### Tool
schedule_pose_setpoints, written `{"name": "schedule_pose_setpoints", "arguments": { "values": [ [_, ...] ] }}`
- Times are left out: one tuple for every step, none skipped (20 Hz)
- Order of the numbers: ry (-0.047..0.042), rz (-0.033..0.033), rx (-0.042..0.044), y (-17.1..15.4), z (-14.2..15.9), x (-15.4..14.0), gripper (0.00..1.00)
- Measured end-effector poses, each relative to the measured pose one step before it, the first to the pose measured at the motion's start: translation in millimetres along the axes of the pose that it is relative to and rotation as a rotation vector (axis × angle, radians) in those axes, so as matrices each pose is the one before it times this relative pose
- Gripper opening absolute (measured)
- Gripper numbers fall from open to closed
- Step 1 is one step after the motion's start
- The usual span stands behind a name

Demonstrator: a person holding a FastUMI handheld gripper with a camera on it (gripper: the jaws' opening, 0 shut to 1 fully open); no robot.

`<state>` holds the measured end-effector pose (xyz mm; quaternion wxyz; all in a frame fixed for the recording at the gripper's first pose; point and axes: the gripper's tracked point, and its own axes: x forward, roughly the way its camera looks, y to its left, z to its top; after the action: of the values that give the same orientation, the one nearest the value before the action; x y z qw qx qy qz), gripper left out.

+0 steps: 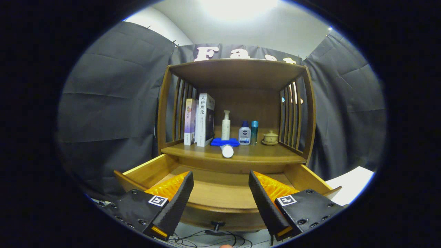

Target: Pull open the drawer, take out the items inside it, and place them on the countertop above the cabinet.

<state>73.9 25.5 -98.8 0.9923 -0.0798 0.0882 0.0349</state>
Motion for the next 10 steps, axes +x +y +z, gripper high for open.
{"name": "schedule_pose_setpoints", "arguments": {
  "values": [
    [0.00071, -0.00729, -0.006, -0.3, -4.81, -4.85, 0.99],
    [-0.00729, -0.00441, -0.00488, -0.08, -4.84, -5.29, 0.99],
    [-0.0105, 0.00014, -0.002, 1.71, -3.65, -3.18, 0.99],
    [-0.00092, 0.00213, 0.00257, 1.8, -5.34, -2.75, 0.99],
    [0.0084, 0.00038, 0.00297, 0.6, -7.93, -5.53, 0.99],
    [0.00993, -0.00366, 0.0091, -0.21, -7.58, -4.47, 0.99],
    [0.00535, -0.00091, 0.01091, -0.21, -6.08, -3.6, 0.99],
    [-0.00208, -0.00604, 0.00769, -1.25, -5.34, -3.24, 0.99],
    [-0.00059, -0.009, 0.00072, -6.17, -3.48, -5.11, 0.99],
    [0.00576, -0.0036, -0.00461, -2.0, -9.22, -2.33, 0.99]
  ]
}}
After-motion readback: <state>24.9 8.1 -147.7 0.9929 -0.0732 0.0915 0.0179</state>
